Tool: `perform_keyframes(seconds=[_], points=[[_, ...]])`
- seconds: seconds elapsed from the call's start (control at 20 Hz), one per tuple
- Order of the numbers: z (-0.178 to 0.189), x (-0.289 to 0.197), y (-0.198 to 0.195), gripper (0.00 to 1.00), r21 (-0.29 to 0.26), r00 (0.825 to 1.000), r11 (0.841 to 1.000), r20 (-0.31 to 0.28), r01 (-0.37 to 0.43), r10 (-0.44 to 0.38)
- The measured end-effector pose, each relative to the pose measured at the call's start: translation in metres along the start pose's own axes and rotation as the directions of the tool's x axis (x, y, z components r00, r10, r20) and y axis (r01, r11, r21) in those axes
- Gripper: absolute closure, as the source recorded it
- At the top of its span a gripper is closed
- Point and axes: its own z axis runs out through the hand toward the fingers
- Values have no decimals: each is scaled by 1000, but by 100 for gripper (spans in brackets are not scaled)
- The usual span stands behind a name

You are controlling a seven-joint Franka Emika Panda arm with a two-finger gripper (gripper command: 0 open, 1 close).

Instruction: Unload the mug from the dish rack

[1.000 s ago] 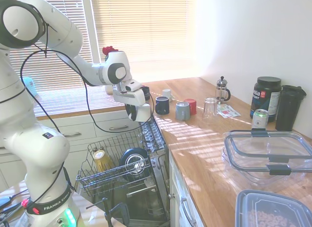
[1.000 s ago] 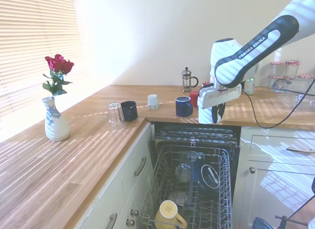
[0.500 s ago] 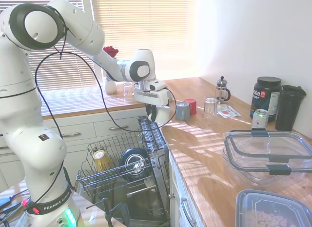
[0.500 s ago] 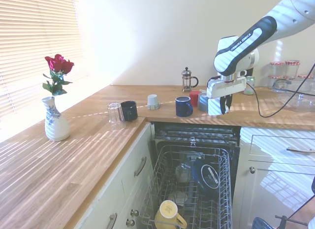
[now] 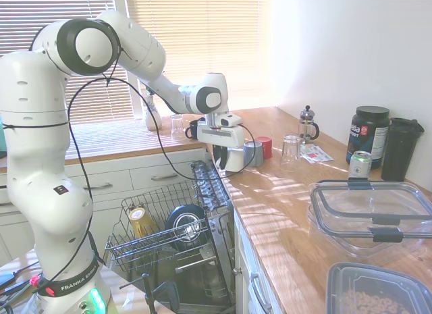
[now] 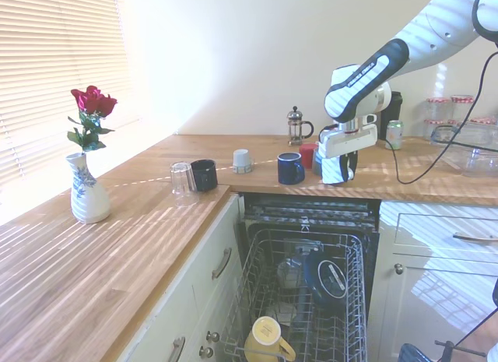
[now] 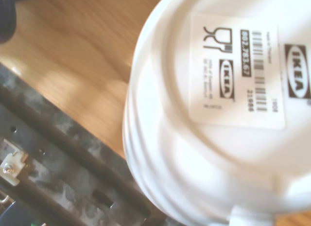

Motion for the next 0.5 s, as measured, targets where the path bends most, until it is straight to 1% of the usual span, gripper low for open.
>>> perform_keyframes(seconds=[0.25, 0.4, 0.45, 0.5], points=[[10, 2, -20, 100, -23, 1000, 999, 13, 27, -27], [12, 8, -27, 100, -34, 999, 999, 16, 28, -27], [11, 12, -28, 0, -38, 1000, 999, 17, 24, -23], [11, 15, -27, 0, -42, 1000, 999, 23, 17, -16]])
